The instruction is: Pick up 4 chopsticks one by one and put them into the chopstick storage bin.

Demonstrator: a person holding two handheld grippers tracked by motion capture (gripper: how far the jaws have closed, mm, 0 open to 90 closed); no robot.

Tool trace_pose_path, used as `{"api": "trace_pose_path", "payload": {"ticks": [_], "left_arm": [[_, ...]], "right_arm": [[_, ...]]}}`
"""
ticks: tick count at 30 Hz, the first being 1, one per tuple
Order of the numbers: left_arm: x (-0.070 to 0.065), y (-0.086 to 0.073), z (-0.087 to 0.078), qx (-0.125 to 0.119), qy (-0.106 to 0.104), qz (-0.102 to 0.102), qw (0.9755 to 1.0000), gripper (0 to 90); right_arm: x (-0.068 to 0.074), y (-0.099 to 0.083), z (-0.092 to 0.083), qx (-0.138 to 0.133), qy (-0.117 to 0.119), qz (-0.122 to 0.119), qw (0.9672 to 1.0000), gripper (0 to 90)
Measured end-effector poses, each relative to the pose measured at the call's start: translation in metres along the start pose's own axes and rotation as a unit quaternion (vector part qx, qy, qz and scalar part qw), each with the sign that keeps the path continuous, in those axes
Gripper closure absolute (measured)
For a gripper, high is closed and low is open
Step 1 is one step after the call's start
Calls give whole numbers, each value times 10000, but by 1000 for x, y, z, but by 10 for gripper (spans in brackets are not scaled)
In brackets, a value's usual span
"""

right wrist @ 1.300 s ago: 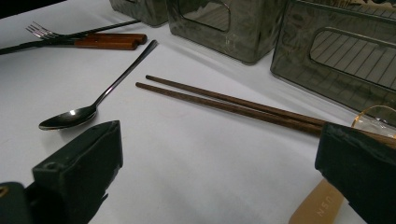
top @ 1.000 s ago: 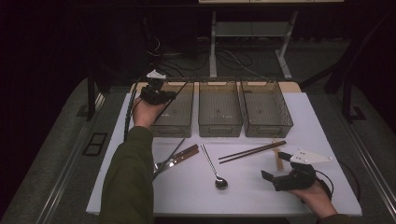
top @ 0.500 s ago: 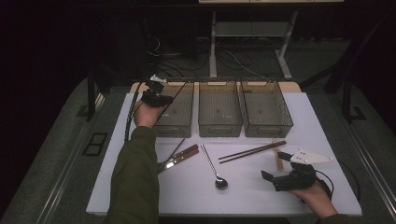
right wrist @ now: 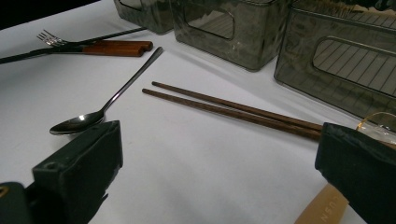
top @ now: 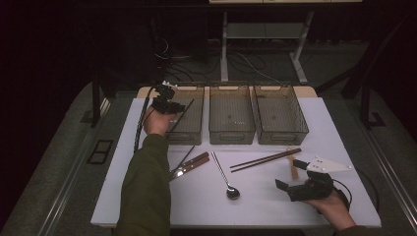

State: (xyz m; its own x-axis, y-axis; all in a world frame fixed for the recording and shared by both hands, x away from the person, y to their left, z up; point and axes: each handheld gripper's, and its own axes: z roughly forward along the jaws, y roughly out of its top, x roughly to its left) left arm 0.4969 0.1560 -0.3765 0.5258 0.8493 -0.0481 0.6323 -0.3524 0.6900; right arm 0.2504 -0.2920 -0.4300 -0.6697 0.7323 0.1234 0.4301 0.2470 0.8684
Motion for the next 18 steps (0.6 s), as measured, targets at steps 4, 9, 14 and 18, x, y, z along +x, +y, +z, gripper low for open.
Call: {"api": "trace_pose_path", "payload": {"ticks": [4, 9, 14, 18], "left_arm": [[0, 1, -5, -91, -46, 29, 9999, 597], [0, 3, -15, -215, -137, 73, 9996, 538], [-3, 4, -26, -231, -317, 88, 9992, 474], [-6, 2, -37, -346, -393, 100, 9986, 435]], "right_arm": [[1, 0, -1, 4, 4, -21, 10000, 10], [1, 0, -1, 20, 17, -6, 10000, 10], [1, 0, -1, 13, 8, -17, 10000, 10], [1, 0, 0, 21, 1, 2, 10000, 10]]}}
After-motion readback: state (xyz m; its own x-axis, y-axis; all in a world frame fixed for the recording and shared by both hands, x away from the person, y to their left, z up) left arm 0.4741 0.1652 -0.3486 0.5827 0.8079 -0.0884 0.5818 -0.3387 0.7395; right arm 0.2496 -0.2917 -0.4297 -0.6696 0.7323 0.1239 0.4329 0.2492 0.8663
